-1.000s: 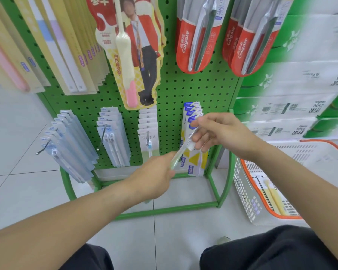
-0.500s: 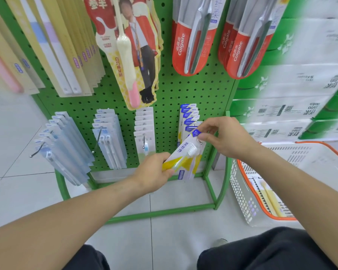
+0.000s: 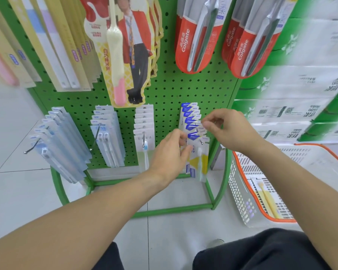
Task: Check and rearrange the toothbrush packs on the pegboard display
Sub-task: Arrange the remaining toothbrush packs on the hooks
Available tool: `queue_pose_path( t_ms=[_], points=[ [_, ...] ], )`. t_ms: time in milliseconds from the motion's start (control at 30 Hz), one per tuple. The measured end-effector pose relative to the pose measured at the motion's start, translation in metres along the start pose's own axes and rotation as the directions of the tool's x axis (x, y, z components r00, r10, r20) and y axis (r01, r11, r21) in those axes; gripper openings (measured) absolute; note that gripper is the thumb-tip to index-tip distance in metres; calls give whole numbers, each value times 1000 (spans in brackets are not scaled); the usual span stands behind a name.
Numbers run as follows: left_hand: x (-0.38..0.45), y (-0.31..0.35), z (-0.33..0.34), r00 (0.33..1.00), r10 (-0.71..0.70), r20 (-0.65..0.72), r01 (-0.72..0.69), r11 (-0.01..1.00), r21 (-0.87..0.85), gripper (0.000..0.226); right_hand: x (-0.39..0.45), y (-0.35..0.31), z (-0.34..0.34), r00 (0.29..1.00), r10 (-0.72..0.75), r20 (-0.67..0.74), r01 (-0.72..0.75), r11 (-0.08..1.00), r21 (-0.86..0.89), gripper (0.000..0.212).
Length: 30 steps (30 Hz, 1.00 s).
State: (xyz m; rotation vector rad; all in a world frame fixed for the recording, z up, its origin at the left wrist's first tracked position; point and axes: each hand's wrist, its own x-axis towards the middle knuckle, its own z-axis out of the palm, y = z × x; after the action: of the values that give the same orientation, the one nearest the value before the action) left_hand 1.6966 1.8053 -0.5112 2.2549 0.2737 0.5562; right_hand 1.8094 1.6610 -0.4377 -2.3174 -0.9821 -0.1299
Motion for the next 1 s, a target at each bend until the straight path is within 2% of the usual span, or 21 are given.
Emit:
queue_pose_path(
  t_ms=[100, 233, 333, 567, 733, 867, 933, 1000],
  points=[
    [6, 1, 3, 998, 5, -69, -6, 1000, -13, 23, 7, 3, 6, 998, 44, -51, -45, 999, -18, 11],
    [9, 1, 4, 998, -2, -64, -1, 999, -42, 25, 15, 10, 13, 993, 84, 82, -78, 994, -79, 12],
    [9, 1, 3, 999, -7, -48, 4, 998, -62, 24, 20, 10, 11, 988, 94, 120, -85, 993, -83, 10],
    [5, 6, -10, 999, -29, -34, 28, 999, -35, 30, 29, 4, 18, 997, 64, 53, -61, 996, -66, 10],
    [-10, 8, -21, 998, -51, -36, 54, 996, 74, 42, 27, -13, 26, 988, -34, 150, 40, 999, -36, 10],
    [-19, 11, -38, 996, -1, -90, 10, 995, 98, 47, 22, -25, 26, 977, -134, 169, 124, 990, 70, 9],
    [-22, 13, -47, 996, -4, -90, 11, 996, 83, 45, 19, -29, 21, 967, -189, 174, 161, 974, 161, 10],
    [-25, 14, -55, 998, -25, -65, 29, 997, 68, 34, 14, -33, 17, 951, -236, 202, 180, 949, 259, 13]
  ],
)
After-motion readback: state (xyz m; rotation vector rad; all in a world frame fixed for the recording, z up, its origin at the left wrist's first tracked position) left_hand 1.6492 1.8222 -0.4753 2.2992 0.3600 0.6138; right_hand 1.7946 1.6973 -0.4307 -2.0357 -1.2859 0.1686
